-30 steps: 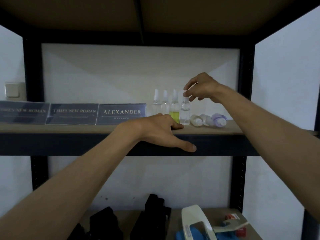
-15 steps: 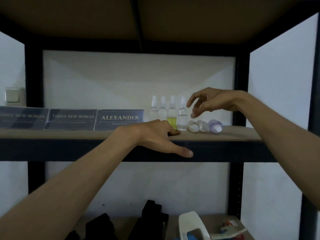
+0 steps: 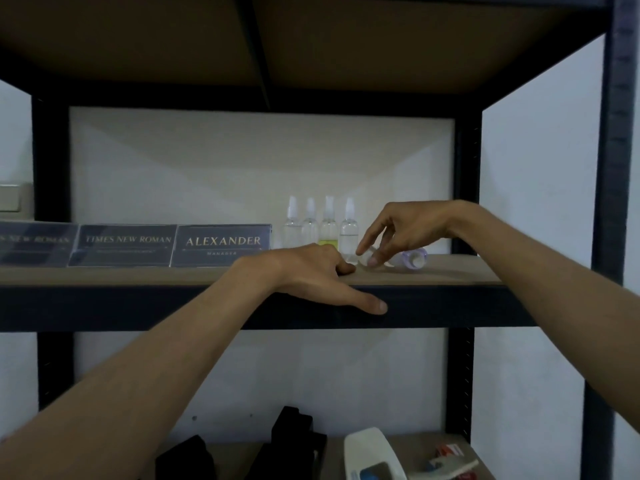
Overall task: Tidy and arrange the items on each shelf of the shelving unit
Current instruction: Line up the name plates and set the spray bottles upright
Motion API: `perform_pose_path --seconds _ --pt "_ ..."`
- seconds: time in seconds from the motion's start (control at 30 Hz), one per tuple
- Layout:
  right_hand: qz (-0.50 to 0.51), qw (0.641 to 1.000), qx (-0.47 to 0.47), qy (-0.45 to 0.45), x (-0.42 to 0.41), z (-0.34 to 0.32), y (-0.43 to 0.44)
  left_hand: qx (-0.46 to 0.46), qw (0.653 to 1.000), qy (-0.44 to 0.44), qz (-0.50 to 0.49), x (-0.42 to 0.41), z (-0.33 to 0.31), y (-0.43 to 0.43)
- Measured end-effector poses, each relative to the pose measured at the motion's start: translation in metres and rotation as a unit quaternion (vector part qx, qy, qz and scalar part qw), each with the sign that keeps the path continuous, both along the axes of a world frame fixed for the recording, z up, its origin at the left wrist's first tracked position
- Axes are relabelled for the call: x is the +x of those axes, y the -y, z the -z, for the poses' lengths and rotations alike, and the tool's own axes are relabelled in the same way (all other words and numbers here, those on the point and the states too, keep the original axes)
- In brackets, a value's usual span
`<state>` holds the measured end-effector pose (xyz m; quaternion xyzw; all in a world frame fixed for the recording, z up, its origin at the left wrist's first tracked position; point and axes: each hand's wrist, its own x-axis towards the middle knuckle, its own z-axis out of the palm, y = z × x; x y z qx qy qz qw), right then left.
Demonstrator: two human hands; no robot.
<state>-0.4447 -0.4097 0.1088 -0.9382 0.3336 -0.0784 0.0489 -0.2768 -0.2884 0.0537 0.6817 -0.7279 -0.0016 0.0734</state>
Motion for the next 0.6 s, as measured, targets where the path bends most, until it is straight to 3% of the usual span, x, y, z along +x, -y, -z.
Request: perform_pose_path --seconds 0.23,0.47,0.6 --pt "0.007 0.963 -0.075 0.258 0.001 -0.008 0.004 -0.006 1.000 -0.008 0.001 0.003 0.001 0.001" --pt "0.094 0.943 -0.036 0.318 0.014 -0.009 0.025 -0.004 1.000 -0.013 -0.001 0.002 0.001 0.001" --pt "0.106 0.950 -0.010 0.294 0.013 -0.007 0.028 -0.004 1.000 -0.018 0.000 0.001 0.001 0.000"
